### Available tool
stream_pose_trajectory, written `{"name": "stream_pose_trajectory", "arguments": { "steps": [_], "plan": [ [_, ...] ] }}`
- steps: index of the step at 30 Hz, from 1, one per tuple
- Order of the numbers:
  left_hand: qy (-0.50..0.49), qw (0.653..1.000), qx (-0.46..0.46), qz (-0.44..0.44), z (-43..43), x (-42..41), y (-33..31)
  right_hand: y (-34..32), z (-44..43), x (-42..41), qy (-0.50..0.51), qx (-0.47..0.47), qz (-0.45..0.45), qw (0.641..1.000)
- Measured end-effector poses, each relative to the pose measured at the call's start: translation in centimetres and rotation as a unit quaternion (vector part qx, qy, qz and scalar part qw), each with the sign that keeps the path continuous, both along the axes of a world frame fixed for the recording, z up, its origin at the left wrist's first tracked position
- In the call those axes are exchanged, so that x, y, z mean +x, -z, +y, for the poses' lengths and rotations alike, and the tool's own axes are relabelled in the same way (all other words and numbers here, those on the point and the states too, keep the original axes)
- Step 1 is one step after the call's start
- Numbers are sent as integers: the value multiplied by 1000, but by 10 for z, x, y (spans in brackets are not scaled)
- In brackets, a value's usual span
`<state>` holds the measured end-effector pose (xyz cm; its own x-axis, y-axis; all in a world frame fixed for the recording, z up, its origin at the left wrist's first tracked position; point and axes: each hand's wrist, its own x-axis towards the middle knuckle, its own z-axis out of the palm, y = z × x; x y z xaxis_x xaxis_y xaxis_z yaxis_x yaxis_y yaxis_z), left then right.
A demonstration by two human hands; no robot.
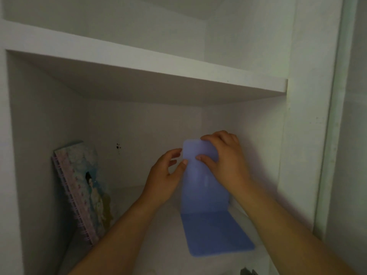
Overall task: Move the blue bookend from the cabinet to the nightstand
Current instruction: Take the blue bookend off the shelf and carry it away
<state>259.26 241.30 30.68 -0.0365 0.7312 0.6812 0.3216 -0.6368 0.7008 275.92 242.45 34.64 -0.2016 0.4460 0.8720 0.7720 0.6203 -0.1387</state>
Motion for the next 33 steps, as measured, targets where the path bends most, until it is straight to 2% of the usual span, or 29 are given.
{"name": "stream_pose_trajectory", "arguments": {
  "steps": [7,17,22,33],
  "plan": [
    [52,998,3,-37,-16,5,-4,-3,-23,3,9,-14,-11,1000],
    [98,991,-17,-86,-43,6,-2,-11,-73,2,80,-25,-56,995],
    [122,988,-6,-95,-60,4,0,-11,-97,3,72,-33,-46,996],
    [100,993,52,-42,-127,7,-5,7,-153,12,38,11,4,999]
  ]
}}
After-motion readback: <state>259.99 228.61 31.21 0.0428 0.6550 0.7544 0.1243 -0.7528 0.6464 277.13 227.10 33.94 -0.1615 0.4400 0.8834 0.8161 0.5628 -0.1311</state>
